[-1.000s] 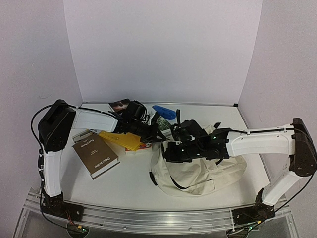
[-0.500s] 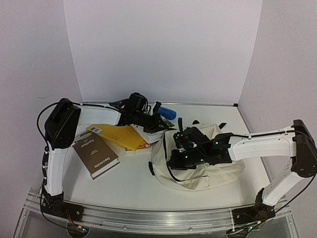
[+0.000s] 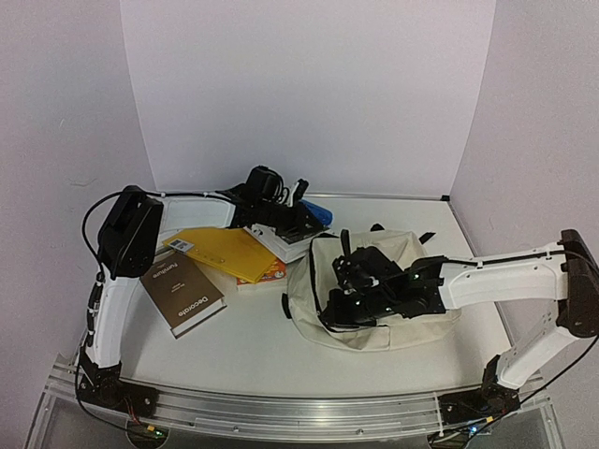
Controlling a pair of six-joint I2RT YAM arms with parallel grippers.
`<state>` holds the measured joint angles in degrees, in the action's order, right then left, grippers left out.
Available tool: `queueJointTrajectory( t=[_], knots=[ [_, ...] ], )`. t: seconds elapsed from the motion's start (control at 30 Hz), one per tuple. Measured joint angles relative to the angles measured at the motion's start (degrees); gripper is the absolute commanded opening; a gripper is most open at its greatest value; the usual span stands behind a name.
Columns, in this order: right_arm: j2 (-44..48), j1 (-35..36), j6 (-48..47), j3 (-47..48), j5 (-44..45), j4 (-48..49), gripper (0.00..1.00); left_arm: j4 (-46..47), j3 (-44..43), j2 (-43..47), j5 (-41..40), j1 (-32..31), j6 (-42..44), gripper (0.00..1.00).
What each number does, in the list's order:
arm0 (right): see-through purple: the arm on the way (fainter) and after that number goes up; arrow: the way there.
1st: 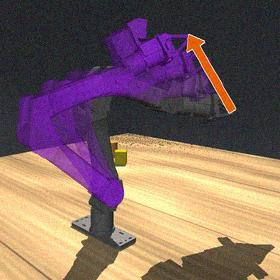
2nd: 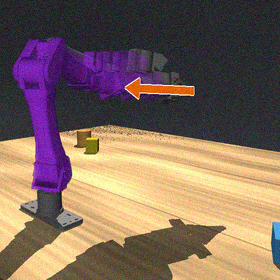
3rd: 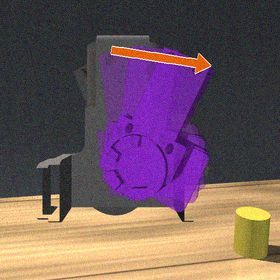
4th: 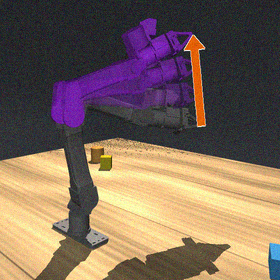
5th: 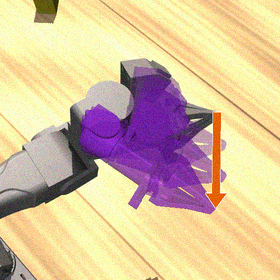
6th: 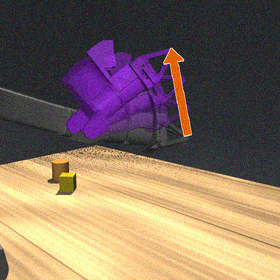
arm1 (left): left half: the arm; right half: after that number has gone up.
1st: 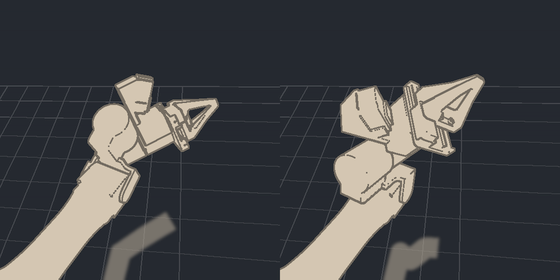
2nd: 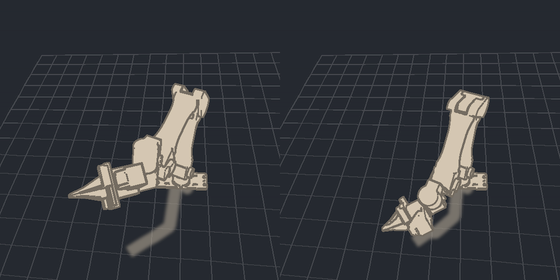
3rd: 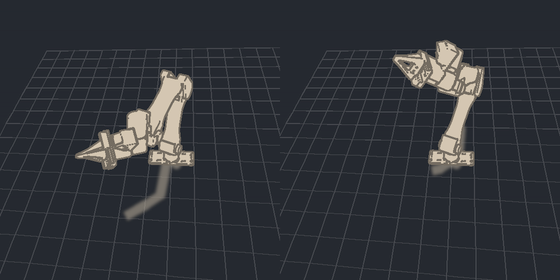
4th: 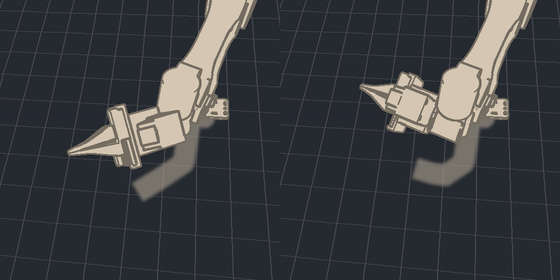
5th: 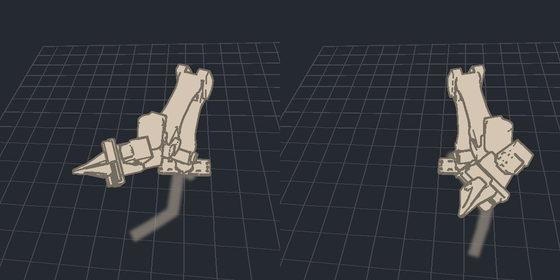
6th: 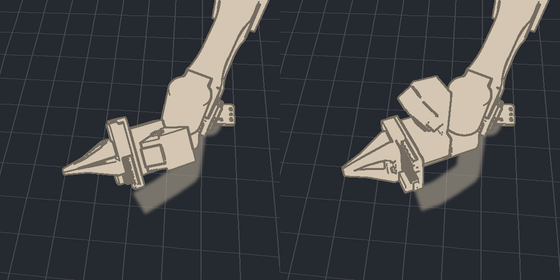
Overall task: Pack the student bag
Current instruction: Unzip the student bag at the center of the board.
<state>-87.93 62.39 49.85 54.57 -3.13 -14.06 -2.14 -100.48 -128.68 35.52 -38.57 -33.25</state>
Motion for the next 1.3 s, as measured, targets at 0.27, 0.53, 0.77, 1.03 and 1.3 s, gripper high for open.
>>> queueJointTrajectory(
  t=[0.27, 0.53, 0.77, 1.03, 1.3],
  knots=[
    [0.54, 0.44, 1.48, 1.08, 5.99, -1.07, 0.00, -5.08, 5.21, 5.99, -5.24, 0.83, 2.39, 0.75],
    [0.76, 0.44, 2.50, 2.77, 11.15, -1.27, 0.00, -10.23, 19.56, 24.28, -9.30, -0.44, 0.65, 0.78],
    [0.82, 0.44, 2.55, 2.97, 11.88, -1.51, 0.00, -15.54, 27.16, 27.89, -8.70, -5.08, -1.69, 0.79],
    [0.82, 0.46, 2.53, 2.97, 11.95, -1.58, 0.00, -14.29, 27.16, 25.75, -5.58, -8.84, -4.58, 0.80],
    [0.82, 0.45, 2.69, 2.97, 11.84, -1.65, 0.00, -11.32, 27.09, 20.36, -3.65, -10.18, -6.58, 0.68]
  ],
)
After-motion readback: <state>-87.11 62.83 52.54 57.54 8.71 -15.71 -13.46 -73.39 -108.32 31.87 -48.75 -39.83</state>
